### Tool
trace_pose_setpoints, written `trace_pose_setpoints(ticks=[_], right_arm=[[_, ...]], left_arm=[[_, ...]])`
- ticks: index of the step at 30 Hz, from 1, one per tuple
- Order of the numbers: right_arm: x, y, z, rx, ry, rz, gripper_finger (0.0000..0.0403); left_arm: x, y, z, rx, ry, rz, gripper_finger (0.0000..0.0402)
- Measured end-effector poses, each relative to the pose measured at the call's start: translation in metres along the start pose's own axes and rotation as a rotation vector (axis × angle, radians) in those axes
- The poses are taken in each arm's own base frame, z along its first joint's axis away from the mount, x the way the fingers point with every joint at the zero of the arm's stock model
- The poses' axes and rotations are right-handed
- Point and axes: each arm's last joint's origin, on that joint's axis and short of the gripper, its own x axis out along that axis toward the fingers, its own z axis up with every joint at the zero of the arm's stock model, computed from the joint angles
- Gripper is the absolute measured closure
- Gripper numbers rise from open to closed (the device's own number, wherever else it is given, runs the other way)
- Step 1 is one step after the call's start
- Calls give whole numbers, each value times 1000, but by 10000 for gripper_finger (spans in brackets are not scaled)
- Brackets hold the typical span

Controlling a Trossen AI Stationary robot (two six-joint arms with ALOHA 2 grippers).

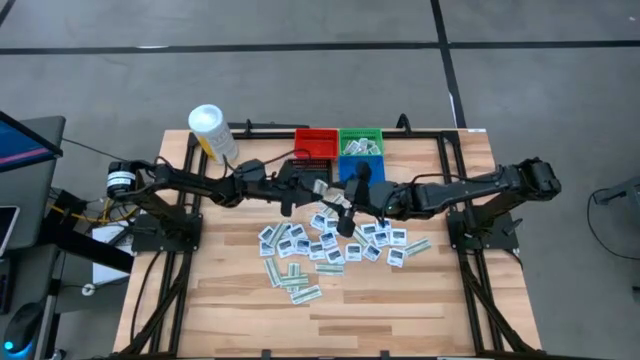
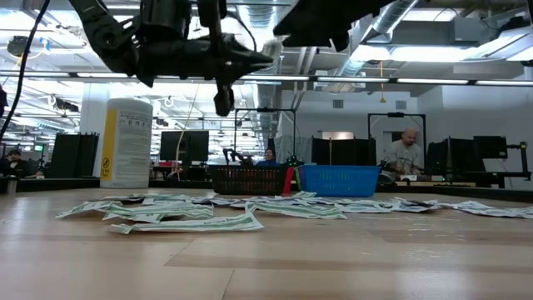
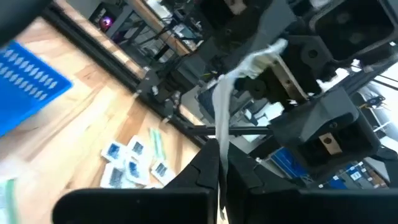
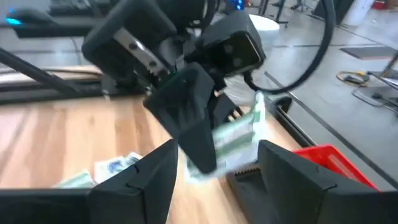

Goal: Pick & Place First Aid Supplies
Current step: Put the bandage into the red basket

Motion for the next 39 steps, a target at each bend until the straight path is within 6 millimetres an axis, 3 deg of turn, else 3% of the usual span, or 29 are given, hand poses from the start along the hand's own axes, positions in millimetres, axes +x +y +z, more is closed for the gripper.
trace_pose_setpoints(ticks=[10, 17, 21, 25, 29, 39], right_arm=[[10, -34, -21, -133, 228, -118, 186], [22, -83, -25, -219, 294, -166, 186], [25, -113, -27, -297, 318, -190, 186], [27, -138, -29, -382, 337, -156, 186], [26, -156, -32, -370, 318, -71, 186], [23, -179, -37, -291, 353, -118, 186]], left_arm=[[-23, 40, 31, -4, -125, 153, 394], [-53, 74, 60, 101, -229, 311, 393], [-64, 91, 76, 144, -190, 441, 392], [-58, 97, 90, 259, -79, 512, 392], [-47, 98, 106, 349, -87, 523, 392], [-29, 141, 124, 268, -23, 586, 390]])
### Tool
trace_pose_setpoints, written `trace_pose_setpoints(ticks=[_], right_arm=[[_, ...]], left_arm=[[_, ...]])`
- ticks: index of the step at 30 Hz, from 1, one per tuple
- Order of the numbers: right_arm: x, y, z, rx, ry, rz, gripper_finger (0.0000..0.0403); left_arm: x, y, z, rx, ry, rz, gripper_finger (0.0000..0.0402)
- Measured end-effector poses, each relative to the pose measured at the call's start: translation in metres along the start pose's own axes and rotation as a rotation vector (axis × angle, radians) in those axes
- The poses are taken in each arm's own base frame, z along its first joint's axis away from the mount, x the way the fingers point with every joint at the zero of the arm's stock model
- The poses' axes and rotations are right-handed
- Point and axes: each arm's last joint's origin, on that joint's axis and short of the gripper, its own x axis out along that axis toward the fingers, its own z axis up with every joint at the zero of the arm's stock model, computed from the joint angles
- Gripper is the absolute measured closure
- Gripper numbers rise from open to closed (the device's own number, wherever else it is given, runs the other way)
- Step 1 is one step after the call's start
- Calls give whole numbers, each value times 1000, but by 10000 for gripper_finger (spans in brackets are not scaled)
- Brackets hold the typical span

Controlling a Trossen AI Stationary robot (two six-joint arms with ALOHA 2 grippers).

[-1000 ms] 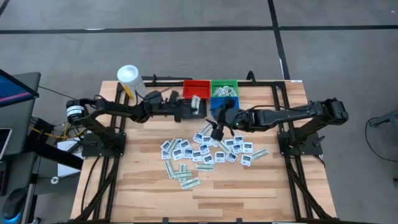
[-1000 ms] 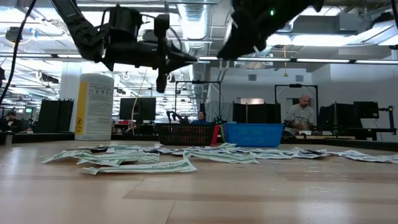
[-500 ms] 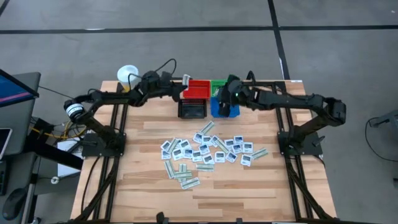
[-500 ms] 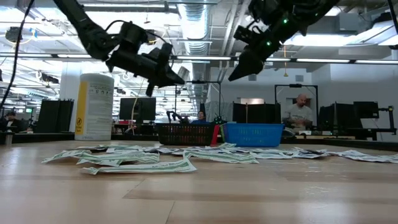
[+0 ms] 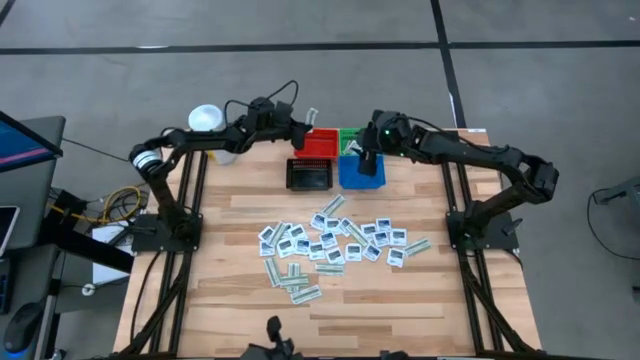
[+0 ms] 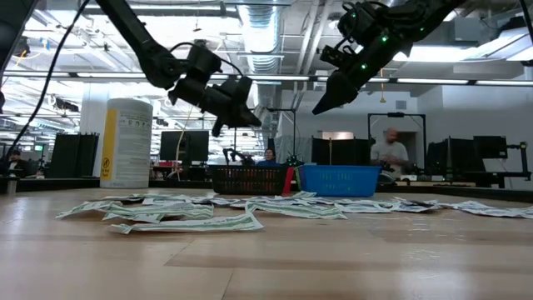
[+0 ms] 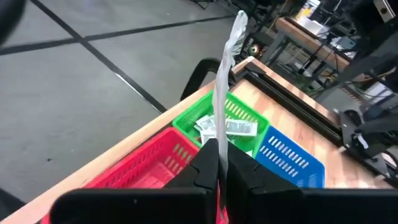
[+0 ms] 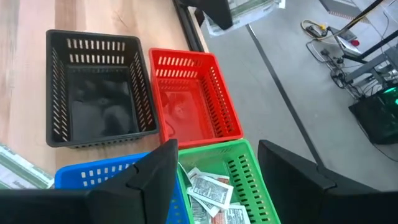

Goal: Pick & Place First Aid Supplies
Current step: Put the bandage into the red basket

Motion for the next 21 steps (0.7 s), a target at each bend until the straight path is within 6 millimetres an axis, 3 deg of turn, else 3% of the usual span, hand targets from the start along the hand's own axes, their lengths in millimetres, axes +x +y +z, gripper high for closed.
trace_pose_setpoints(ticks=[5, 14, 21], right_arm=[[0, -3, -2, 7, 4, -8, 186], [0, -5, -5, -28, 29, -4, 186], [-7, -7, -10, 107, 82, 2, 186]], left_arm=[[4, 0, 0, 51, 9, -3, 366], [4, -1, -7, 60, 65, 10, 286], [0, -28, -9, 79, 125, -35, 275]])
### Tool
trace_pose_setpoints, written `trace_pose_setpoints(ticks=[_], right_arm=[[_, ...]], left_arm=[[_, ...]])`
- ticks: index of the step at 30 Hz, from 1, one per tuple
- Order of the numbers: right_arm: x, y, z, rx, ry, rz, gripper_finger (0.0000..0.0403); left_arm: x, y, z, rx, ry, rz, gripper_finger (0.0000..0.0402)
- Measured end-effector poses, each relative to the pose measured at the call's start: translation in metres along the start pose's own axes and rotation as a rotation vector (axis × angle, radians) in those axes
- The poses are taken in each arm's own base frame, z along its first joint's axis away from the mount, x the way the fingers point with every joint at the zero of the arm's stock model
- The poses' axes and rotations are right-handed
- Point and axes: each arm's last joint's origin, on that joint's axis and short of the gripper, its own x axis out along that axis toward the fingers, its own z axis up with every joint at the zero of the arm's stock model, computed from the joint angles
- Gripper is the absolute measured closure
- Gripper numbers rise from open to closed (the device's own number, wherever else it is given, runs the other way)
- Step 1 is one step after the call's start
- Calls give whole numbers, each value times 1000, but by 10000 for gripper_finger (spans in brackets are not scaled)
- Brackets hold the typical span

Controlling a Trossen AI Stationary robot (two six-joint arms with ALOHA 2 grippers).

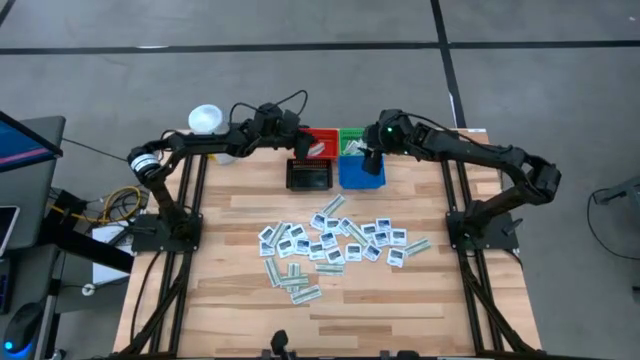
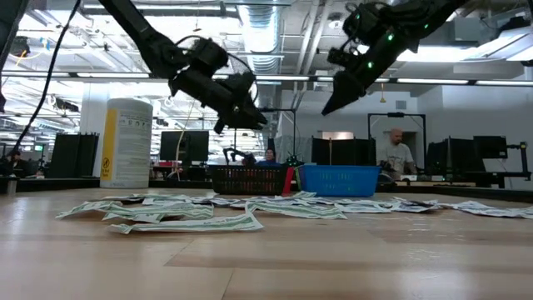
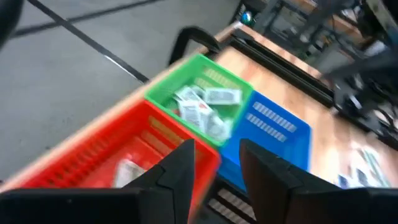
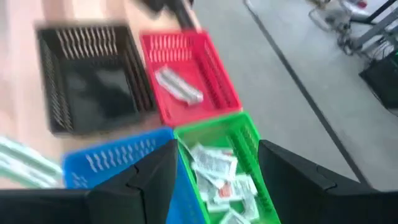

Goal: Pick & Place First Aid Supplies
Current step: Put the bandage into the red basket

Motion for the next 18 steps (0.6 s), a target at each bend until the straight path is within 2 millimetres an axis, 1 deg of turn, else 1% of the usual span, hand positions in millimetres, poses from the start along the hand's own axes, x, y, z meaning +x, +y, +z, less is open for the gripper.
trace_pose_setpoints(ticks=[3, 7, 9, 14, 18], right_arm=[[-11, 5, 7, 47, -40, 9, 186], [-21, 16, 7, 82, -20, 49, 186], [-24, 22, 5, 99, 17, 75, 186], [-28, 49, -1, 140, 115, 161, 186], [-32, 72, -18, 216, 194, 222, 186]], left_arm=[[-6, -19, 2, 60, 29, -33, 281], [-18, -47, 5, 182, 57, -90, 291], [-24, -59, 7, 230, 62, -117, 294], [-41, -85, 9, 261, 83, -169, 297], [-56, -106, 3, 262, 119, -221, 298]])
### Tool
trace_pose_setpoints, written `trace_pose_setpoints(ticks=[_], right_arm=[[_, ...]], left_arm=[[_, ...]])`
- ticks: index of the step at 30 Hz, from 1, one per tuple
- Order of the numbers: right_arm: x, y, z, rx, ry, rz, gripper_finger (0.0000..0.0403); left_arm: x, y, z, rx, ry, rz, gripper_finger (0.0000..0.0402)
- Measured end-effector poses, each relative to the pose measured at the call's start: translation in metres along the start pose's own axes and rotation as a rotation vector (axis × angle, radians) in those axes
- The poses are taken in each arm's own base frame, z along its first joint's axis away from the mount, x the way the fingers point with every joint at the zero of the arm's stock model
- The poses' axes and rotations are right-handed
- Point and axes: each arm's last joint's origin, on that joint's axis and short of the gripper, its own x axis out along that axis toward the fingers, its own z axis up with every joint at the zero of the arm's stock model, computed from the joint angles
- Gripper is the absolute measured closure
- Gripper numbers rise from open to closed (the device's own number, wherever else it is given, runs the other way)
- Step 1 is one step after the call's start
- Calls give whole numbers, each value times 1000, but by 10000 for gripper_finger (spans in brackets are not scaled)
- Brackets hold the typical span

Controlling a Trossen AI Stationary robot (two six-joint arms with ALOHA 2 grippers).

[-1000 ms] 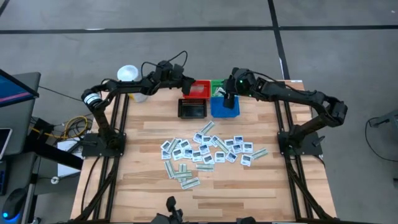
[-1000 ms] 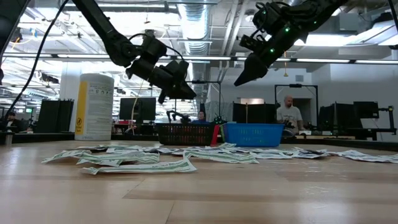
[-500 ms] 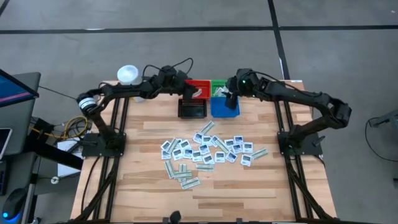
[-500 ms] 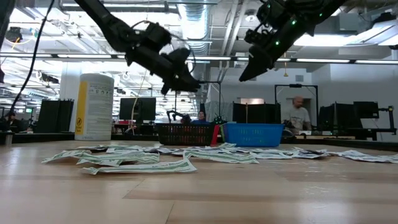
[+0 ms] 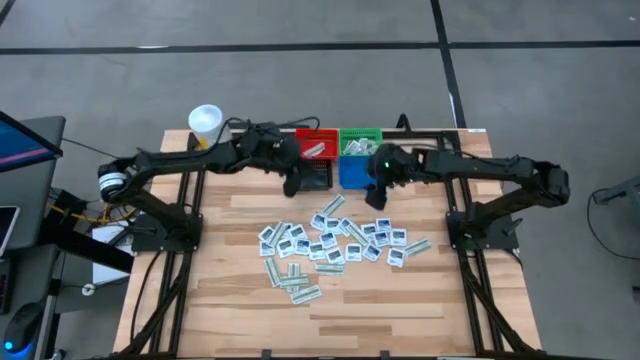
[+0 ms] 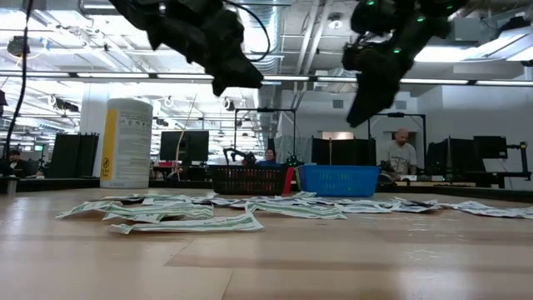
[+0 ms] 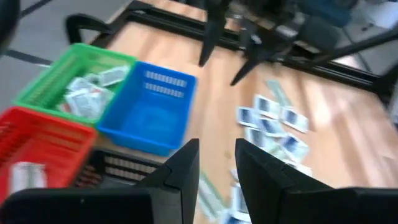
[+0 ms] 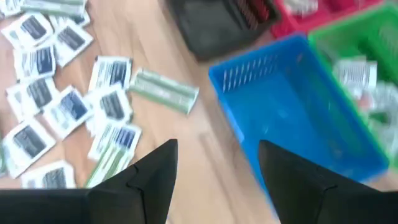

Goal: Pick & Place First Aid Supplies
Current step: Put the bandage into the red basket

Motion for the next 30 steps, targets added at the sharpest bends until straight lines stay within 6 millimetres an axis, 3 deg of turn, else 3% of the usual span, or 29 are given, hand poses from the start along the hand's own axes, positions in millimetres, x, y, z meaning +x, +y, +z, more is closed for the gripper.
trace_pose_setpoints(ticks=[6, 11, 16, 24, 30], right_arm=[[-12, 18, -51, 133, 89, -27, 186], [-21, 26, -101, 390, 110, -73, 186], [-18, 32, -133, 614, 71, -23, 186], [-20, 56, -150, 499, 102, 152, 186], [-22, 66, -166, 283, 250, 185, 186]], left_arm=[[-17, -35, -29, -68, 33, -26, 298], [-34, -57, -52, -134, 18, 11, 298], [-43, -75, -68, -138, -100, 17, 298], [-48, -88, -73, -142, -207, -22, 298], [-48, -88, -72, -166, -216, -26, 298]])
